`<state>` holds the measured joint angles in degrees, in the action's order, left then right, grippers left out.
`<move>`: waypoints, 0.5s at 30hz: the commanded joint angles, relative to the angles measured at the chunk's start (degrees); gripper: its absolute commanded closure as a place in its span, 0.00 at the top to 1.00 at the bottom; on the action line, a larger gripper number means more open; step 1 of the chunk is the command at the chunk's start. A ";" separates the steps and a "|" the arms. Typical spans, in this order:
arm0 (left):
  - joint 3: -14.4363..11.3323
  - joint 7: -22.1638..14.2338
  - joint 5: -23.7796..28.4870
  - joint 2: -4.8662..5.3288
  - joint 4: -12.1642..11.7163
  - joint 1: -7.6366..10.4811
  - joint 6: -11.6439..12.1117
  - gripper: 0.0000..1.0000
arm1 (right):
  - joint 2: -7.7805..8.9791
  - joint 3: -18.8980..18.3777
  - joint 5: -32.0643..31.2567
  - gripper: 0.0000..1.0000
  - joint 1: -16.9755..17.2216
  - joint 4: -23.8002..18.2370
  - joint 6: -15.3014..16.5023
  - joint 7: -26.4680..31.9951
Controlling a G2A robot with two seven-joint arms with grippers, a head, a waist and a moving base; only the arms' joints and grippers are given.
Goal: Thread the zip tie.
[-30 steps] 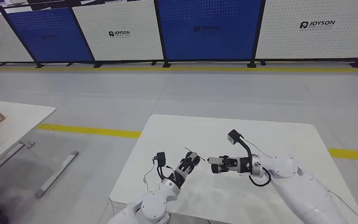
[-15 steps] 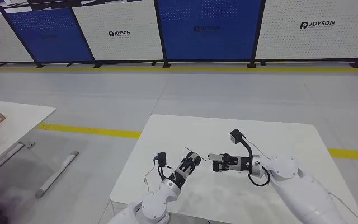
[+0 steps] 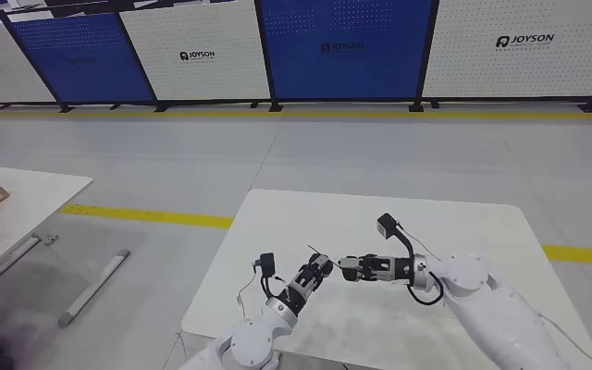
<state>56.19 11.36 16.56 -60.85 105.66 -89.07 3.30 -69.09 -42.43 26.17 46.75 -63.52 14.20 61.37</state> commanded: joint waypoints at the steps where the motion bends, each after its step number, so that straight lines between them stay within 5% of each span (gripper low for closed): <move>1: 0.20 -0.19 -0.21 -0.09 0.06 -0.18 -0.04 0.00 | -0.22 0.18 -0.12 0.30 -0.14 0.23 -0.21 0.28; 9: 0.75 -0.33 -0.84 -0.52 0.15 -0.60 -0.31 0.00 | -0.95 0.33 -0.02 0.29 -0.55 1.01 -0.19 1.28; 15: 1.07 -0.53 -1.05 -0.89 0.07 -0.65 -0.68 0.00 | -1.32 0.17 -0.29 0.13 -0.69 1.51 -0.57 1.86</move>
<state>57.21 10.85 15.54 -61.68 105.78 -89.74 2.70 -70.36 -42.26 25.98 46.09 -62.07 13.83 63.15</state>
